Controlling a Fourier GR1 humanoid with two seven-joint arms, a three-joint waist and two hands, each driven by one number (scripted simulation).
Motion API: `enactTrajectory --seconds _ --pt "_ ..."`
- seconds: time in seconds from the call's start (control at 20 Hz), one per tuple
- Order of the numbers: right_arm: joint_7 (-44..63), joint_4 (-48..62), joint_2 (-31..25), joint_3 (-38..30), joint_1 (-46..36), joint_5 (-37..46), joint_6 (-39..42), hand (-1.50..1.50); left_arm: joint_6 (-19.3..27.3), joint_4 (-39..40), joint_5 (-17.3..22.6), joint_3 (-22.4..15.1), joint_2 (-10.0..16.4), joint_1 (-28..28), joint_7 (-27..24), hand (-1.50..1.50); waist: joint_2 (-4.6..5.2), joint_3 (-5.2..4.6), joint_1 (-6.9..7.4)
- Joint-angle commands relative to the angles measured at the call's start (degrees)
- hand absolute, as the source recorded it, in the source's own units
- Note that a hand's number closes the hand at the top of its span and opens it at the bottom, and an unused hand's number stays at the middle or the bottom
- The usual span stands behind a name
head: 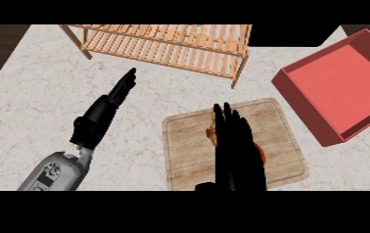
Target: Pick the croissant from the cutting board and place it in the cardboard box
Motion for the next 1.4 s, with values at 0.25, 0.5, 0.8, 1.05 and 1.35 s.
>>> enactTrajectory --seconds 0.25,0.5,0.8,1.05,1.35 --pt "11.07 5.66 2.89 -2.02 -2.78 -2.57 5.42 -1.5 -0.58 -0.3 -1.64 0.18 -2.62 1.16 -0.95 0.0 0.05 0.13 -0.03" --pt "5.03 9.3 2.91 -5.85 -3.59 -1.66 1.15 -1.5 -2.5 3.41 -3.91 2.19 -3.07 1.43 -4.04 0.0 0.14 0.15 -0.23" --pt "9.15 10.27 2.93 -2.17 -5.3 -0.9 1.68 -1.5 -5.84 1.78 -3.44 5.38 -1.24 4.16 -5.26 0.0 0.1 0.13 0.01" --pt "6.6 13.88 2.93 -2.05 -4.52 -2.23 0.49 -1.5 -4.92 2.8 -5.47 5.19 -5.34 0.92 -1.85 0.0 0.13 0.15 -0.29" --pt "6.52 16.64 2.93 -3.36 -4.72 -4.83 0.23 -1.5 -7.44 -1.67 -4.45 7.47 -3.84 3.72 -0.42 0.0 0.06 0.16 0.12"
